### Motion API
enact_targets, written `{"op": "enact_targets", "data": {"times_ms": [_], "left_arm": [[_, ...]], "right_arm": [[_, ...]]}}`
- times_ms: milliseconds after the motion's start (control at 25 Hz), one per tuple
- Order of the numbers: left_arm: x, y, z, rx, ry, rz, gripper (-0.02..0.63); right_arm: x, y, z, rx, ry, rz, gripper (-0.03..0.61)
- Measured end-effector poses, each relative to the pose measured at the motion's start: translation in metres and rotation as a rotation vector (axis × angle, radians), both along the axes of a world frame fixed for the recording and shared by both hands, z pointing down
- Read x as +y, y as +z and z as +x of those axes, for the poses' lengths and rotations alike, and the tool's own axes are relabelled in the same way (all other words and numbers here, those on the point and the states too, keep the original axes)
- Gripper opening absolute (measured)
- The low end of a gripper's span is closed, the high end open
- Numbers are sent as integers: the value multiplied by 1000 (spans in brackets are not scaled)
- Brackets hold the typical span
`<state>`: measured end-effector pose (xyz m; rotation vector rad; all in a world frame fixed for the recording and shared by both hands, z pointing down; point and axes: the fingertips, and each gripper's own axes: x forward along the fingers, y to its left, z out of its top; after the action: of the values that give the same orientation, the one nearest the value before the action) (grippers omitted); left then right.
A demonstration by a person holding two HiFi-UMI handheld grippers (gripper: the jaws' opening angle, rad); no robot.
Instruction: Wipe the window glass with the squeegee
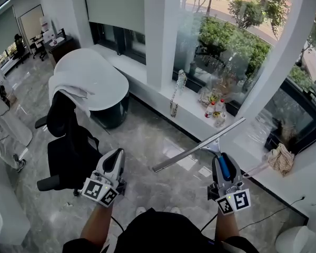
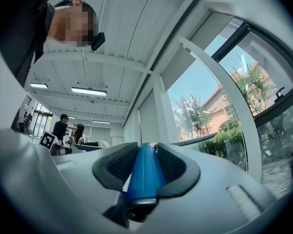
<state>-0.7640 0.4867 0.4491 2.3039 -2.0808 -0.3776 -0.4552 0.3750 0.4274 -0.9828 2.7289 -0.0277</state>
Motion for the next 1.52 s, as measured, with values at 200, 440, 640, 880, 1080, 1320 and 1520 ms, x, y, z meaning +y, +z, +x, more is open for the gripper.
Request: {"op": "enact_targets", "data": {"times_ms": [200, 440, 640, 880, 1080, 1320, 1520], "left_arm": [[-15, -2, 17, 7, 50, 4, 0], [-37, 0, 54, 20, 152, 19, 0], [-56, -4, 83, 27, 232, 27, 0], [-76, 0, 116, 10, 285, 12, 0], [-105, -3, 173, 6, 324, 37, 0], [-135, -10, 237, 15, 380, 70, 0], [-151, -9, 296, 2, 436, 71, 0]], "right_arm": [[2, 0, 26, -4, 60, -8, 133], [15, 2, 75, 6, 179, -13, 135], [24, -2, 114, 9, 269, -12, 134], [28, -1, 157, -11, 364, 3, 135], [14, 1, 206, -3, 382, 11, 133], [6, -3, 269, -9, 440, 45, 134], [8, 1, 327, -35, 509, 39, 135]]}}
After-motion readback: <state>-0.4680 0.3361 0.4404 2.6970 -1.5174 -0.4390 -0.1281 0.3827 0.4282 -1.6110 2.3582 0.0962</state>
